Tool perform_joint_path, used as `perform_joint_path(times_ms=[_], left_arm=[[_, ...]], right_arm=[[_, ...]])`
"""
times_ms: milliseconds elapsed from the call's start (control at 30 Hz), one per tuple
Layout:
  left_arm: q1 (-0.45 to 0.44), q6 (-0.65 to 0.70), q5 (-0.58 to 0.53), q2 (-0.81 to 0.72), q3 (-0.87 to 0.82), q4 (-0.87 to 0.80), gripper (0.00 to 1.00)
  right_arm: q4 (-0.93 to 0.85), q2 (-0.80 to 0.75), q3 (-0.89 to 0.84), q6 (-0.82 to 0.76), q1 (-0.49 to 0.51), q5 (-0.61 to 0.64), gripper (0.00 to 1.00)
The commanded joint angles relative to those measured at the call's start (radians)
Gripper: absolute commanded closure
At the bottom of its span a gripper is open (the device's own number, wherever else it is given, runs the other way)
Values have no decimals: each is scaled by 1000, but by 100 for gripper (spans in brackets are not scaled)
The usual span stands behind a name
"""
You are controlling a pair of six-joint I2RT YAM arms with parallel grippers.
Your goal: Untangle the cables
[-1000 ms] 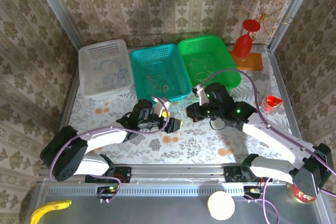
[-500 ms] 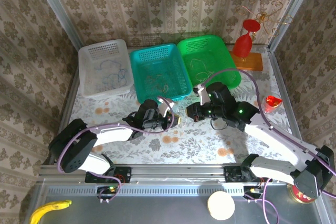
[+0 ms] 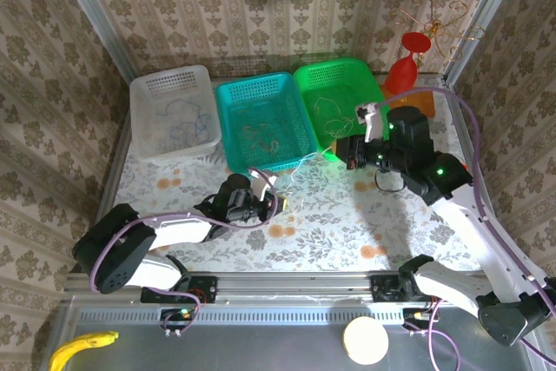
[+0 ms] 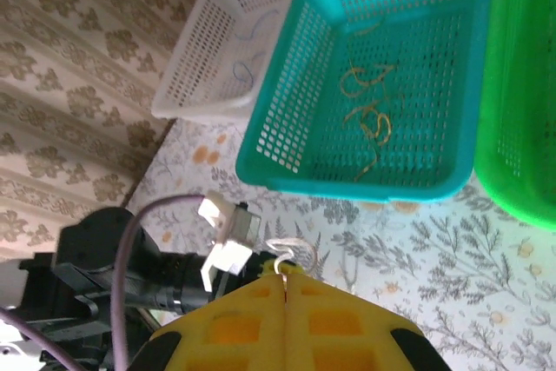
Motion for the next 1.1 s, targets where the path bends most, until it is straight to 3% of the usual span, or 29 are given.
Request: perform_joint_path(times_ms=[0, 433, 500, 633, 700, 800, 833, 967, 1067], left_arm=[[13, -25, -11, -29, -30, 30, 100], [15, -25, -4, -42, -48, 42, 100], [16, -24, 0, -55, -38, 34, 88], [17, -11, 10, -86, -9, -4, 74], [17, -1, 9, -104, 4, -27, 77], [16, 2, 9, -139, 18, -50, 98], [17, 4, 9, -149, 21, -58, 100], [16, 7, 5, -189, 31, -94, 100], [16, 6, 2, -217, 32, -109, 100]], right_arm=[[-28, -20, 68, -26, -32, -51, 100], [160, -7, 181, 125, -83, -207, 100], [160, -2, 181, 124, -75, -212, 100], [161, 2, 178, 120, -67, -212, 100], [161, 5, 177, 118, -66, -212, 100], [161, 6, 158, 115, -58, -206, 100], [162, 6, 143, 116, -56, -204, 100], [181, -5, 17, 129, -43, -175, 100], [210, -14, -109, 145, -25, -148, 89]])
